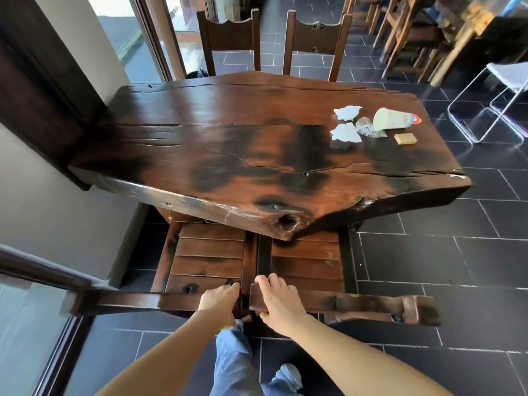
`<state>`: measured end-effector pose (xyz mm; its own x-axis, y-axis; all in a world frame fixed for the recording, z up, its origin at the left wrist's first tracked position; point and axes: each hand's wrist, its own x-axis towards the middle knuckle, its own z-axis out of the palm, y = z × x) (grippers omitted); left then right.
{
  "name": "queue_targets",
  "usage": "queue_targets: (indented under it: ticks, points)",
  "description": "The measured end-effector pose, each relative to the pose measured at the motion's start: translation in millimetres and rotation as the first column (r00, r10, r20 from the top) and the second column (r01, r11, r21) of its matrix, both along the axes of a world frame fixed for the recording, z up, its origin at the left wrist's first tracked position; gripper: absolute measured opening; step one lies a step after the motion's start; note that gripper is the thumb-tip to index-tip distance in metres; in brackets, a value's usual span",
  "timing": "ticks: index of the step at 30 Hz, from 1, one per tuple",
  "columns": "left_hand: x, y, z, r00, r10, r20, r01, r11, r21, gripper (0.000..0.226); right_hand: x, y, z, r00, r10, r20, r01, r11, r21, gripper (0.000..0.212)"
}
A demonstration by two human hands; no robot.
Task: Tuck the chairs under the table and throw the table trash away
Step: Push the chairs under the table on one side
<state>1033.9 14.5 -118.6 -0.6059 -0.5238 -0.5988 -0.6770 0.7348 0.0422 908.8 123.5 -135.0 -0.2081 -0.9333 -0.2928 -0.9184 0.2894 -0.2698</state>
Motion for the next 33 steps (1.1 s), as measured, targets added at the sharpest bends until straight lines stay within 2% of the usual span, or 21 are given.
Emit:
queue_targets:
  ticks: [2,4,6,7,9,11,13,15,19,24,33]
  points:
    - [-1.8,1.8,0.1,1.0,0.006,0.01,-0.006,1.0,0.008,0.057,-7.9,4.8,-2.0,0.999,0.029,0.043,-0.028,1.0,-0.014,0.083]
    - [-5.1,2.7,-2.2,0.996,0.085,-0.039,-0.083,0.995,0.057,0.083,-25.5,17.6,-6.1,0.999,-0.026,0.03,0.025,0.999,0.023,0.09]
    - [-14.3,7.8,-2.0,0.977,0.135,-0.166,-0.11,0.982,0.151,0.11,-50.3,42.9,-13.2,0.992,-0.097,-0.086,0.109,0.984,0.143,0.089]
    - [-20.4,12.9,-1.0,0.968,0.101,-0.228,-0.063,0.984,0.167,0.113,-62.1,57.1,-17.5,0.982,-0.106,-0.155,0.136,0.97,0.201,0.089]
    - [-31.3,25.2,-2.4,0.959,0.024,-0.283,0.017,0.99,0.14,0.099,-75.2,79.9,-22.0,0.969,-0.109,-0.22,0.165,0.952,0.257,0.094]
    - [-36.2,32.5,-8.4,0.955,-0.007,-0.295,0.024,0.998,0.054,0.081,-74.6,89.3,-22.1,0.966,-0.161,-0.2,0.212,0.94,0.269,0.094]
    - [-36.5,34.5,-11.0,0.964,-0.037,-0.264,0.032,0.999,-0.022,0.073,-72.8,88.7,-21.1,0.958,-0.222,-0.18,0.266,0.924,0.274,0.09]
    - [-37.9,31.7,-8.0,0.972,-0.078,-0.221,0.072,0.997,-0.037,0.071,-75.7,83.0,-21.9,0.946,-0.264,-0.189,0.309,0.911,0.275,0.084]
    - [-41.2,28.1,-0.4,0.973,-0.041,-0.228,0.038,0.999,-0.021,0.054,-83.4,72.6,-18.4,0.925,-0.319,-0.205,0.372,0.87,0.323,0.074]
    - [-39.5,27.7,-0.6,0.962,-0.007,-0.274,0.008,1.0,0.001,0.047,-86.4,85.2,-22.7,0.921,-0.292,-0.256,0.355,0.9,0.252,0.074]
    - [-39.1,28.1,-2.8,0.967,-0.001,-0.255,0.006,1.0,0.019,0.05,-87.8,81.0,-11.3,0.941,-0.229,-0.251,0.305,0.895,0.327,0.076]
